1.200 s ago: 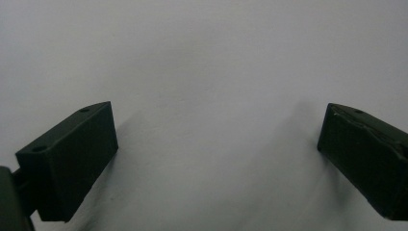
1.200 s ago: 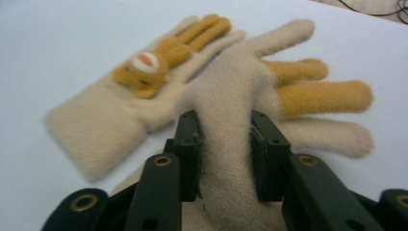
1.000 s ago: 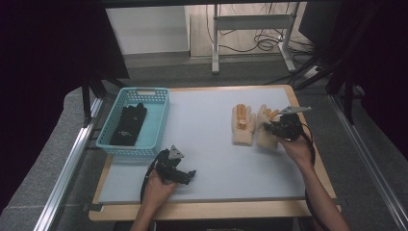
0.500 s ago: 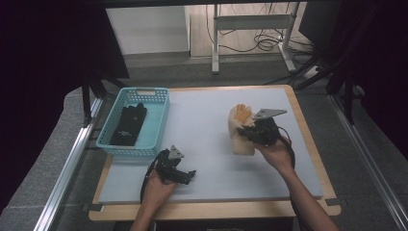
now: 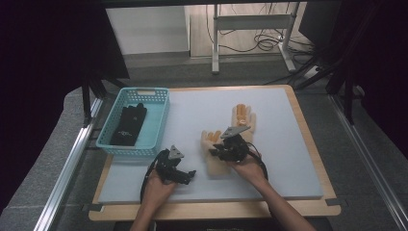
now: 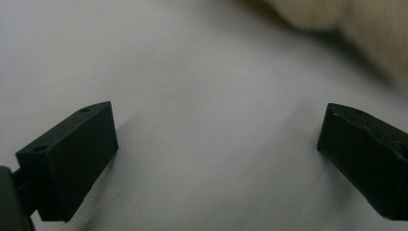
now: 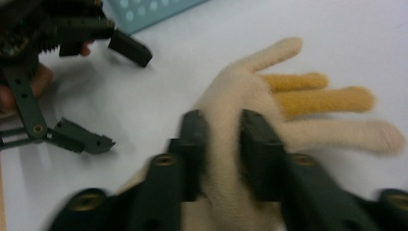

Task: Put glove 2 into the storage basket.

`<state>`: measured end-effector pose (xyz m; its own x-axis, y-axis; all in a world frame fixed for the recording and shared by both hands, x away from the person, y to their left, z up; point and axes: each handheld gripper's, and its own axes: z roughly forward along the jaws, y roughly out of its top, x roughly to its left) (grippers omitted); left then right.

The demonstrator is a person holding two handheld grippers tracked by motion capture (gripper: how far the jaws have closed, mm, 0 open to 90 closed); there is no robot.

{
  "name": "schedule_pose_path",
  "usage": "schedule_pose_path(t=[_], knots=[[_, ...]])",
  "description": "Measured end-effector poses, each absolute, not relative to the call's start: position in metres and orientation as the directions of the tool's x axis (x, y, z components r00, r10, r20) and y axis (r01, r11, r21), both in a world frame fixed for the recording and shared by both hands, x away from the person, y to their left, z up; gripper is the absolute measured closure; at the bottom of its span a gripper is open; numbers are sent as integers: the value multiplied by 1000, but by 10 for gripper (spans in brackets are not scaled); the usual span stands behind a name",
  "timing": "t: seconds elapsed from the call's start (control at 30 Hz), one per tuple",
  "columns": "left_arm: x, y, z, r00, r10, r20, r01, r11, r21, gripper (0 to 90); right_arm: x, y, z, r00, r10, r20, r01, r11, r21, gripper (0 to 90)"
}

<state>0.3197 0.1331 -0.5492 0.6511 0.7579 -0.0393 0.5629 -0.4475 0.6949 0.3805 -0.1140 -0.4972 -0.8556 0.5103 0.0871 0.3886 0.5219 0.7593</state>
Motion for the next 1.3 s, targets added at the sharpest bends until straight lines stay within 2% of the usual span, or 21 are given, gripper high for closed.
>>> schedule_pose_path(t=[0.03, 0.1, 0.23, 0.4, 0.5, 0.6, 0.73, 0.8, 0.83, 0.87, 0.93, 1.0, 1.23, 1.3], knots=[[320, 133, -549, 651, 758, -39, 563, -448, 695, 7, 380, -112, -500, -856, 509, 91, 395, 530, 750, 595], [320, 133, -549, 652, 758, -39, 563, -448, 695, 7, 380, -111, -500, -852, 516, 87, 398, 531, 748, 546], [320, 133, -549, 651, 758, -40, 564, -447, 694, 7, 384, -118, -493, -843, 531, 91, 403, 510, 760, 533], [320, 134, -549, 654, 755, -37, 562, -453, 692, 7, 388, -140, -488, -826, 558, 79, 410, 501, 762, 727], [320, 134, -549, 654, 756, -36, 562, -453, 692, 7, 388, -148, -493, -825, 560, 82, 419, 508, 753, 774], [320, 133, -549, 653, 756, -40, 564, -451, 692, 7, 390, -152, -502, -814, 575, 81, 433, 508, 745, 774], [320, 133, -549, 653, 756, -39, 564, -452, 691, 7, 401, -149, -514, -803, 586, 115, 467, 497, 732, 620], [320, 134, -549, 655, 755, -37, 563, -455, 689, 7, 403, -143, -521, -804, 587, 100, 472, 526, 707, 618], [320, 134, -549, 655, 755, -37, 563, -455, 690, 7, 403, -140, -526, -807, 585, 81, 468, 549, 693, 628], [320, 134, -549, 655, 755, -37, 563, -455, 690, 7, 402, -138, -528, -807, 586, 72, 456, 542, 705, 688], [320, 134, -549, 655, 755, -37, 563, -456, 689, 7, 401, -138, -529, -816, 565, 122, 475, 535, 699, 820], [320, 134, -549, 655, 755, -37, 563, -455, 689, 7, 399, -136, -527, -820, 564, 99, 462, 548, 697, 864], [320, 133, -549, 654, 756, -36, 563, -453, 692, 7, 383, -141, -482, -837, 544, 54, 375, 500, 781, 854], [320, 134, -549, 655, 755, -35, 562, -455, 691, 7, 384, -144, -476, -825, 565, 30, 370, 500, 783, 803]])
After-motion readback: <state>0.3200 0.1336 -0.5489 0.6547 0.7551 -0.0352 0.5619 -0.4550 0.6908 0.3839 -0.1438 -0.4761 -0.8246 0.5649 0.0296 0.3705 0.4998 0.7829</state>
